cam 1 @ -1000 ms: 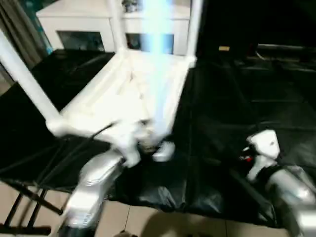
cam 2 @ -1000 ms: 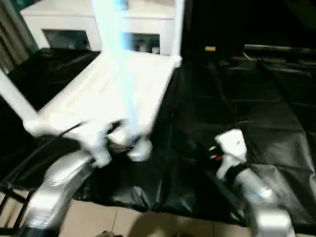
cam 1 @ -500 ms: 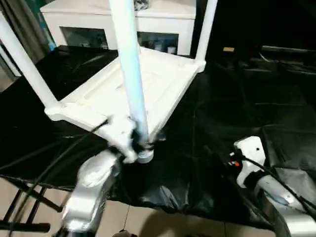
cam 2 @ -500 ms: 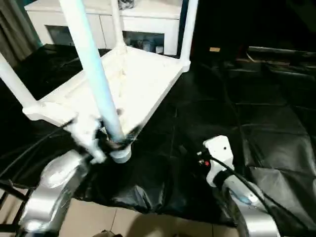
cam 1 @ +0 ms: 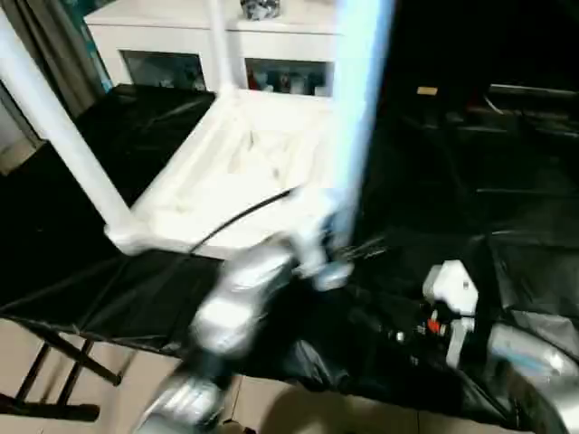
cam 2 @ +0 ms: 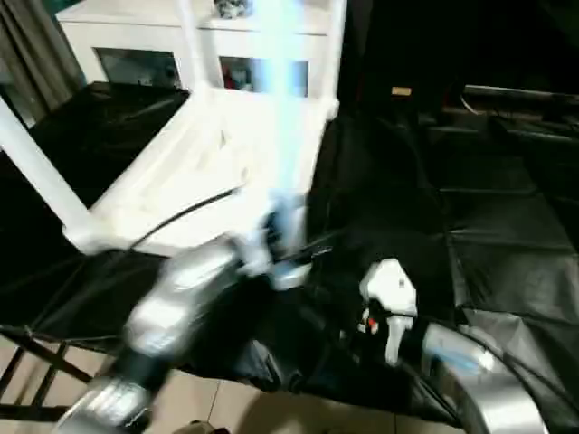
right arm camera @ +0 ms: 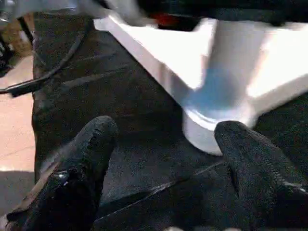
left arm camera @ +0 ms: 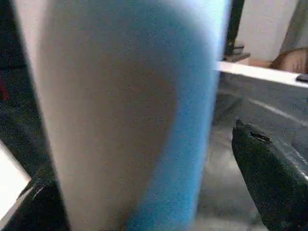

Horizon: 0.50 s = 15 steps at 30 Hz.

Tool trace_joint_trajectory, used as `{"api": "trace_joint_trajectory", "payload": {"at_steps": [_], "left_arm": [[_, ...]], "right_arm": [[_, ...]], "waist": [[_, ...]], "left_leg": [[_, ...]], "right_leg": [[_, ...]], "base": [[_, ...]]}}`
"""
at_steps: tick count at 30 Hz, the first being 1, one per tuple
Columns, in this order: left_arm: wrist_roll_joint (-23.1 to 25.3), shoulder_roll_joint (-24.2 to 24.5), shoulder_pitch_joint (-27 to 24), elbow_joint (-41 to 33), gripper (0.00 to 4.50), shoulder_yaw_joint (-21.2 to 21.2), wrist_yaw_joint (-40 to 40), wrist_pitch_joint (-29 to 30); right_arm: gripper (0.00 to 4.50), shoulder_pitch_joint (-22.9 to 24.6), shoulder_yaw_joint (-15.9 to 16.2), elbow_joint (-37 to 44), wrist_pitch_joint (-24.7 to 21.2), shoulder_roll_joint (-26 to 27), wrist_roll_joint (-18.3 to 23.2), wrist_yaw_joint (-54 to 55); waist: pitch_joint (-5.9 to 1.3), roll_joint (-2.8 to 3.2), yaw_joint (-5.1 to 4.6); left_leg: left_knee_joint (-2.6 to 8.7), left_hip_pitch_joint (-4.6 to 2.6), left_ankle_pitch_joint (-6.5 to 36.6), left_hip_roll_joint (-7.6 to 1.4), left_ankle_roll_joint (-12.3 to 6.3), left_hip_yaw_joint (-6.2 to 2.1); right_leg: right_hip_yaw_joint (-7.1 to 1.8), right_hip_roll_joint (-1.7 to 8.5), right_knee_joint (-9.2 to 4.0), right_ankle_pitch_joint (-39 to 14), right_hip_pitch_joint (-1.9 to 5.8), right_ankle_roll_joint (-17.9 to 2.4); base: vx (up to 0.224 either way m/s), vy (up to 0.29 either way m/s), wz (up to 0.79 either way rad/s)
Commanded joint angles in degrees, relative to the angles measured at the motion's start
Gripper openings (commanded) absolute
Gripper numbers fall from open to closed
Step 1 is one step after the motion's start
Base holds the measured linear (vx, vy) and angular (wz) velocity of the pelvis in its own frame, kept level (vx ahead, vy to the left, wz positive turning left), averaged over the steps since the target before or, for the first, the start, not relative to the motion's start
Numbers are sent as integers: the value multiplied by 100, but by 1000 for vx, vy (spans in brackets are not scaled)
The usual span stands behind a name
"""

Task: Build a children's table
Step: Rotate leg to tighten

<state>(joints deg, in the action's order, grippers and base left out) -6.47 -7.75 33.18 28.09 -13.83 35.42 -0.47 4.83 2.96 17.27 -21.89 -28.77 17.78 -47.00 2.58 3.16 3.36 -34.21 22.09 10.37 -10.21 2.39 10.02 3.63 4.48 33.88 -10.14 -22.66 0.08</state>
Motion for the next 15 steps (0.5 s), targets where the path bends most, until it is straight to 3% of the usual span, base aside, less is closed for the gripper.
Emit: {"api": "trace_joint_trajectory", "payload": {"at_steps": [1, 3, 6, 7, 9, 12, 15], "left_arm": [[81, 11, 95, 309, 444, 5, -73, -205], [-157, 29, 74, 344, 444, 179, 48, -170], [-277, 174, -13, 370, 444, 298, 322, -234], [-334, 271, -60, 406, 444, 371, 452, -304], [-420, 402, -101, 488, 444, 473, 609, -371], [-440, 736, -159, 646, 444, 623, 739, -665], [-482, 1005, -245, 702, 444, 808, 776, -826]], "right_arm": [[370, -3, 28, -39, -19, -64, 60, -66], [370, 43, 12, -69, 1, -80, 91, -95], [370, 133, 12, -41, 38, -90, 92, -118], [370, 172, 13, -20, 47, -92, 103, -125], [370, 198, 14, -3, 44, -91, 124, -129], [370, 198, 17, -8, 43, -78, 162, -141], [370, 203, 27, -15, 61, -61, 189, -167]], "waist": [[-377, -129, 3], [-386, -145, -13], [-381, -116, -15], [-364, -113, -9], [-357, -116, -8], [-355, -114, -35], [-342, -96, -26]], "left_leg": [[337, -19, 992, -237, -586, -111], [320, -12, 909, -232, -687, -103], [314, -21, 954, -228, -747, -95], [327, -32, 1098, -233, -718, -89], [345, -34, 1189, -241, -663, -99], [374, -48, 1361, -247, -567, -111], [391, -67, 1507, -265, -479, -115]], "right_leg": [[-224, 368, -444, -1061, 327, -989], [-215, 372, -425, -928, 332, -1059], [-203, 370, -448, -1139, 317, -1096], [-197, 366, -485, -1535, 298, -1031], [-194, 363, -500, -1780, 288, -955], [-192, 352, -507, -1968, 269, -848], [-203, 366, -503, -1989, 253, -867]], "base": [[0, 0, 0], [0, 0, 0], [0, 0, 0], [0, 0, 0], [0, 0, 0], [0, 0, 0], [0, 0, 0]]}}
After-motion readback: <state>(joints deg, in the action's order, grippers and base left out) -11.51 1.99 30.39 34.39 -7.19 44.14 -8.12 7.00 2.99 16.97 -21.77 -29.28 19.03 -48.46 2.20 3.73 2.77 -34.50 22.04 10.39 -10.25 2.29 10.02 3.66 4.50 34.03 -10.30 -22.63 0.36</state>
